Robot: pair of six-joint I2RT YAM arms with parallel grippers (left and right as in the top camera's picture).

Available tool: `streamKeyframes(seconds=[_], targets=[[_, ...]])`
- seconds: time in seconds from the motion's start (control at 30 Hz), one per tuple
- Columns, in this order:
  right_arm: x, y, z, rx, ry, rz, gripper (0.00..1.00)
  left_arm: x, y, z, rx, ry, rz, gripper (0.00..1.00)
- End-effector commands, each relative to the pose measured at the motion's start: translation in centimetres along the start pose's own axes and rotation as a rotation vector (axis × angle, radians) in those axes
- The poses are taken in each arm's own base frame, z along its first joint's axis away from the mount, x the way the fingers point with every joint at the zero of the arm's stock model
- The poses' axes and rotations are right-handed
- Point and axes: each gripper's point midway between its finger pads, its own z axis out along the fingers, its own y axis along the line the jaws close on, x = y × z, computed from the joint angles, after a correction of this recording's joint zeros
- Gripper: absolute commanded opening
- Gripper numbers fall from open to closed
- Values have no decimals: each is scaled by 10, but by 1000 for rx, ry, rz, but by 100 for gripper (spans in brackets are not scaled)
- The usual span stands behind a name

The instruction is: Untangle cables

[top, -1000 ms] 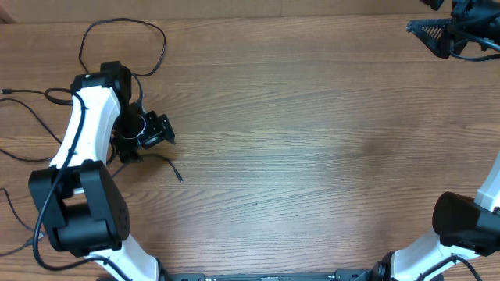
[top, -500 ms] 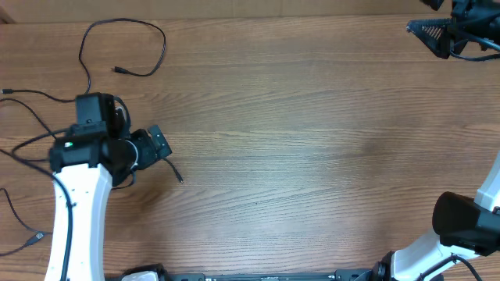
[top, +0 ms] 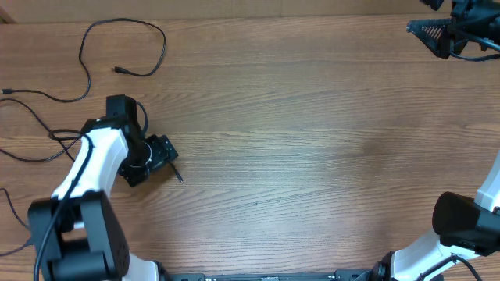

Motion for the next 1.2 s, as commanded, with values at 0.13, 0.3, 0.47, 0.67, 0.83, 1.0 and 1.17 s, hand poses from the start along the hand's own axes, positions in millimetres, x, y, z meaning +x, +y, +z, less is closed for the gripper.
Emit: streamKeyframes(seconds=[0.13,0.3,0.47,0.67,0.83,1.0,1.17], targets=[[-1,3,-4,0,-13,-19,100,6,-1,30,-49,63,13,86],[-1,2,-4,0,-13,-18,100,5,2,45,-133,50,57,80],[-1,2,-4,0,-13,-18,100,11,4,55,-225,49,89,78],[-1,2,-4,0,-13,-19,100,16,2,60,-228,68,72,48],[-1,3,-4,0,-13,-19,100,17,3,60,-230,71,73,5],[-1,2,-4,0,-13,-18,100,23,9,53,-264,103,69,4],[-1,2,-4,0,-13,-18,100,20,15,23,-344,107,30,4]])
